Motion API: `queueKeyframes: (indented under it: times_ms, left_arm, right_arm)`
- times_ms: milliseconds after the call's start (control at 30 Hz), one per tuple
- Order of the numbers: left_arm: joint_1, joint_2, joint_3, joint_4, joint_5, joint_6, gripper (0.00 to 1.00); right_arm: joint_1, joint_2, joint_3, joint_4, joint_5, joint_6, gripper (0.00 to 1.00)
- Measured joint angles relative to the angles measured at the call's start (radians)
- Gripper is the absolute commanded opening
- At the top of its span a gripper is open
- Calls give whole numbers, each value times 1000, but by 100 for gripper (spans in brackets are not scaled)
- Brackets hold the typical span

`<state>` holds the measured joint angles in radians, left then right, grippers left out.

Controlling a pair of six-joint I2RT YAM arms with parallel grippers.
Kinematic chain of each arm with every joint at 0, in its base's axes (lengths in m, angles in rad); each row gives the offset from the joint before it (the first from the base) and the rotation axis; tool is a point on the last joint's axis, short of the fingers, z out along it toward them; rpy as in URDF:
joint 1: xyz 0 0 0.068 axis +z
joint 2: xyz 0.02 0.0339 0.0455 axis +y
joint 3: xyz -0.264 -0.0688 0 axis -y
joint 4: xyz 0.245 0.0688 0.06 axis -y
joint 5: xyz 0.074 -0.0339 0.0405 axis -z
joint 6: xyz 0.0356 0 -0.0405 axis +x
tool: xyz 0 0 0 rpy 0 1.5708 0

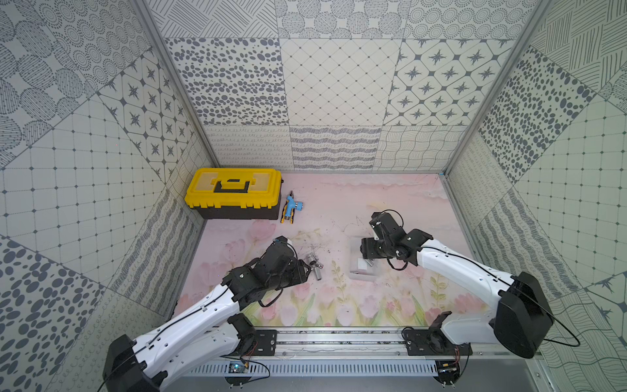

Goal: Put the socket on the desktop into the storage box
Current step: Adjust the storage box at the center of the board, then pick up the socket head at the center of the board.

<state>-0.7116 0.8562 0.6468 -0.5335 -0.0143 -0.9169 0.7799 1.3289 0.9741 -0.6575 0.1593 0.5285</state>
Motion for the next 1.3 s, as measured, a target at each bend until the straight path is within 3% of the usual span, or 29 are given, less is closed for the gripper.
queueKeyframes:
  times_ms: [133, 333, 500, 600, 800, 1300]
  left_arm:
    - [37, 1, -1, -41, -31, -8, 56]
    - [107, -18, -14, -95, -49, -24, 55]
    - [127, -34, -24, -121, -48, -31, 55]
    - [132, -40, -34, -130, -48, -33, 55]
    - [136, -42, -52, -136, -45, -35, 54]
    - [139, 25, -92, -84, -18, -51, 50]
  right_arm:
    - [209, 11, 47, -1, 76, 51, 63]
    - [350, 229, 116, 32, 105, 118, 62]
    - [364, 358, 149, 64, 95, 153, 61]
    - [362, 403, 176, 72, 96, 167, 55]
    - [325, 452, 215, 90, 91, 170, 49]
    - [305, 524, 276, 91, 74, 134, 46]
